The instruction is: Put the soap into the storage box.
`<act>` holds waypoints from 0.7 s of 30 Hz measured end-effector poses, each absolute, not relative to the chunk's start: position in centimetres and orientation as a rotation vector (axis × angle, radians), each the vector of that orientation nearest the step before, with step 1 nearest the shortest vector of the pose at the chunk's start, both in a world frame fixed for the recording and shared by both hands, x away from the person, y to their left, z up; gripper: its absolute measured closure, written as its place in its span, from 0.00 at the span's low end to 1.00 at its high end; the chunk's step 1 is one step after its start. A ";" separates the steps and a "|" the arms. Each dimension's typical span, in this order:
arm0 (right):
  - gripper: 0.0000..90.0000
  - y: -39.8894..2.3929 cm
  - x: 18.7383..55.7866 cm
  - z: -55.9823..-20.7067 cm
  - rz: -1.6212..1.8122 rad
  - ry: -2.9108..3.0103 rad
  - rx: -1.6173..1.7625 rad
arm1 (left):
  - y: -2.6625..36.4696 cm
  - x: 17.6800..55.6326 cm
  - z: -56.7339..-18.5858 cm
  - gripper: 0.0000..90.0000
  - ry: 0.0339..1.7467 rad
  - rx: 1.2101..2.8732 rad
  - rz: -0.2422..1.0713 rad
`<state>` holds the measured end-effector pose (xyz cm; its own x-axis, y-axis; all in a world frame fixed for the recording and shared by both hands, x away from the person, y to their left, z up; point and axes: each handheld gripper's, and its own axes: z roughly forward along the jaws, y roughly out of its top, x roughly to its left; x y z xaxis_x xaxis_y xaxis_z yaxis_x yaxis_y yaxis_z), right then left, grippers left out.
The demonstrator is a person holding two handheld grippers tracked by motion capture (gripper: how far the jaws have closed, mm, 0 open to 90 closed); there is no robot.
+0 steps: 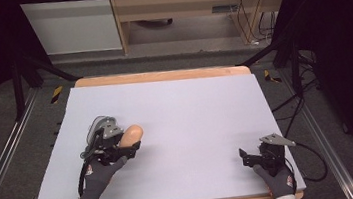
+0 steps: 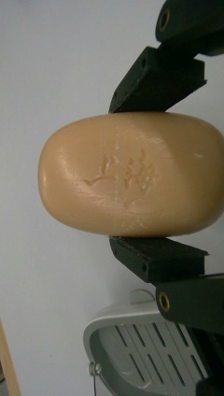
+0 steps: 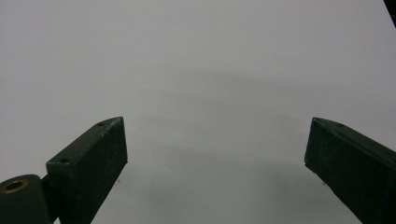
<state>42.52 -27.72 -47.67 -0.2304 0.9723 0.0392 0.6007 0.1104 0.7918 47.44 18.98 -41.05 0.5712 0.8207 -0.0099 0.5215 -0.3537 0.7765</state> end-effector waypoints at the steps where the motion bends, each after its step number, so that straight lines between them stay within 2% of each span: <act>1: 0.07 -27.7 42.5 -47.7 0.968 1.892 1.526 | 19.1 47.5 -41.0 0.35 1.070 2.040 0.501; 21: 0.07 -27.7 42.5 -47.7 0.966 1.895 1.523 | 22.0 48.4 -40.4 0.35 1.155 1.991 0.569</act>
<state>42.55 -27.72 -47.70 -0.2332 0.9717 0.0377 0.6012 0.1136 0.7910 48.42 22.01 -40.38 0.4934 0.8698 0.0069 0.5359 -0.3102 0.7853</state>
